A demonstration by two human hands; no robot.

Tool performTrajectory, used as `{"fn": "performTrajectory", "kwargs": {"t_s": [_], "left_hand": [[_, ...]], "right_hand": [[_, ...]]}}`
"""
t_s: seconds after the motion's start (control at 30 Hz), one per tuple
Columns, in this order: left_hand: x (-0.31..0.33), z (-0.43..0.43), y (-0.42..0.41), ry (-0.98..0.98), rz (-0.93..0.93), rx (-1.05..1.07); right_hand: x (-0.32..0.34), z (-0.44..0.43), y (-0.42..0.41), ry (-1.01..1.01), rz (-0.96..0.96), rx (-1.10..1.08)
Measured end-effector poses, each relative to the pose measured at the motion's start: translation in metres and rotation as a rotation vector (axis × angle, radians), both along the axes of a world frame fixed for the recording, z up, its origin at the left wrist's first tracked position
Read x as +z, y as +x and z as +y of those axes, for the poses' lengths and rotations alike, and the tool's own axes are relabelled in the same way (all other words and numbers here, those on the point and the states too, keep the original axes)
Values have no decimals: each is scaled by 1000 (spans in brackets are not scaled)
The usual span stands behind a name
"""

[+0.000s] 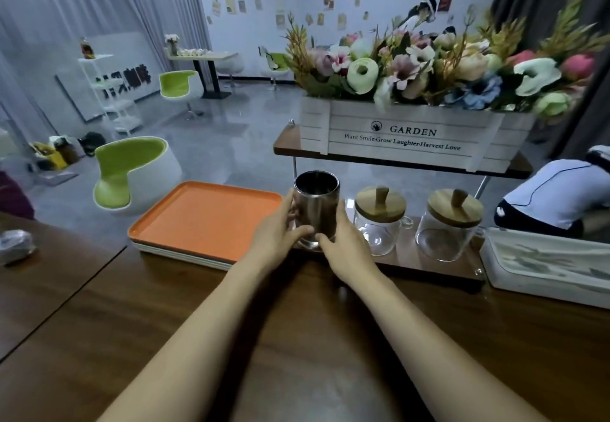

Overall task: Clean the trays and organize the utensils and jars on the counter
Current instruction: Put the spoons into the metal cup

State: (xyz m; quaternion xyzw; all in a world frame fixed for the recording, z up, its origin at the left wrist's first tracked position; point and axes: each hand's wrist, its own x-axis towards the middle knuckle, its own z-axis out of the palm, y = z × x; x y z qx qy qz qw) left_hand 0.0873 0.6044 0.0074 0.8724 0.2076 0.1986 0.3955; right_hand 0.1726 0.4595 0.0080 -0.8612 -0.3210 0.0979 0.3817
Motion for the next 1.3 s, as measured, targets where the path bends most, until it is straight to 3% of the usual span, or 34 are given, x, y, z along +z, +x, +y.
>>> {"fn": "performTrajectory", "kwargs": {"t_s": [0.3,0.57,0.9,1.3], "left_hand": [[13,-55,-56,148,-139,121],[-5,-212,-80,200,-93,72],[-15,-428,-19,151,-115,-96],[-29,-455,13,147,-43,-53]], "right_hand": [[15,-62,-33,117,-61,138],[8,-234,-59,44,-176,100],[-5,-458,-13,-41,-251,-10],[-14,-486,25,-189,-186,83]]}}
